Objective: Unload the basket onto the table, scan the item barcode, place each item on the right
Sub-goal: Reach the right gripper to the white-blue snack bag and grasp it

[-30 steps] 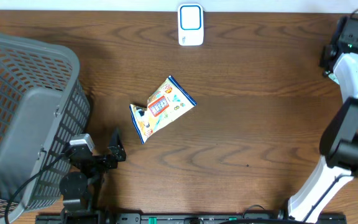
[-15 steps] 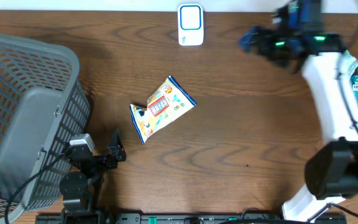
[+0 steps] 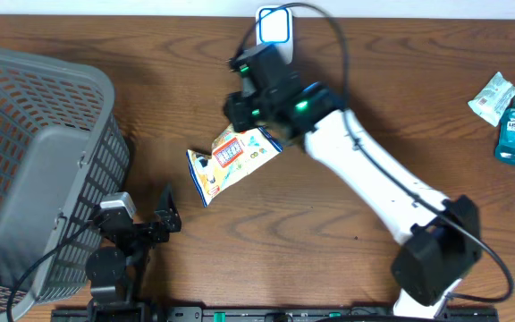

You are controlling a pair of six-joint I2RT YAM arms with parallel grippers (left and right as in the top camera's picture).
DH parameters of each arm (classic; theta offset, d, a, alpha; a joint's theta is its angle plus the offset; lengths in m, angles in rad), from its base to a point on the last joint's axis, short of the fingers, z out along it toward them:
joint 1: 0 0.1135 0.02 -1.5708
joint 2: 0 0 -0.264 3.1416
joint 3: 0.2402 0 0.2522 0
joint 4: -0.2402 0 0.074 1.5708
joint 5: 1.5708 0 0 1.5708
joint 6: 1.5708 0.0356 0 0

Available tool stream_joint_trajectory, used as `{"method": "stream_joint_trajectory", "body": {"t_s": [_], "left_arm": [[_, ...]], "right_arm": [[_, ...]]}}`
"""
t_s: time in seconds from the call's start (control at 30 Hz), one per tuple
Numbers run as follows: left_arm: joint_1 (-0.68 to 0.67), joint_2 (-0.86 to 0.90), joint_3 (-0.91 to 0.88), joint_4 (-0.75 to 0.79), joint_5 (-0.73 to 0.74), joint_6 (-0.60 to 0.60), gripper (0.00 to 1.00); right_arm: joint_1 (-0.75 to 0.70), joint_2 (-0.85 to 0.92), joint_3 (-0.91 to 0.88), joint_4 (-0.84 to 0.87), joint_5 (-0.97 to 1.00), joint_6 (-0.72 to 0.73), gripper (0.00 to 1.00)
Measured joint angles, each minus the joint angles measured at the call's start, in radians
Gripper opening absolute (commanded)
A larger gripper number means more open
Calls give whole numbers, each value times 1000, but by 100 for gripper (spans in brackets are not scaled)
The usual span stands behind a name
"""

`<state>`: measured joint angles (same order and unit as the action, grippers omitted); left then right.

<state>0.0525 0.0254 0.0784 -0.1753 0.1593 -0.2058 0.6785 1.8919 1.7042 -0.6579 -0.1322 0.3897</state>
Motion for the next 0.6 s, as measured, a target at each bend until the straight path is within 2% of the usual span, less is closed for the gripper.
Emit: {"method": "stream_joint_trajectory", "body": {"t_s": [0.3,0.47,0.6], "left_arm": [[0,0,0,0,0,0,100],[0,0,0,0,0,0,100],[0,0,0,0,0,0,100]], "right_arm": [[113,201,0,185,113,-58,41],[117,272,-2,167,101,-84,37],[117,286,-3,82,40,-145,33]]}}
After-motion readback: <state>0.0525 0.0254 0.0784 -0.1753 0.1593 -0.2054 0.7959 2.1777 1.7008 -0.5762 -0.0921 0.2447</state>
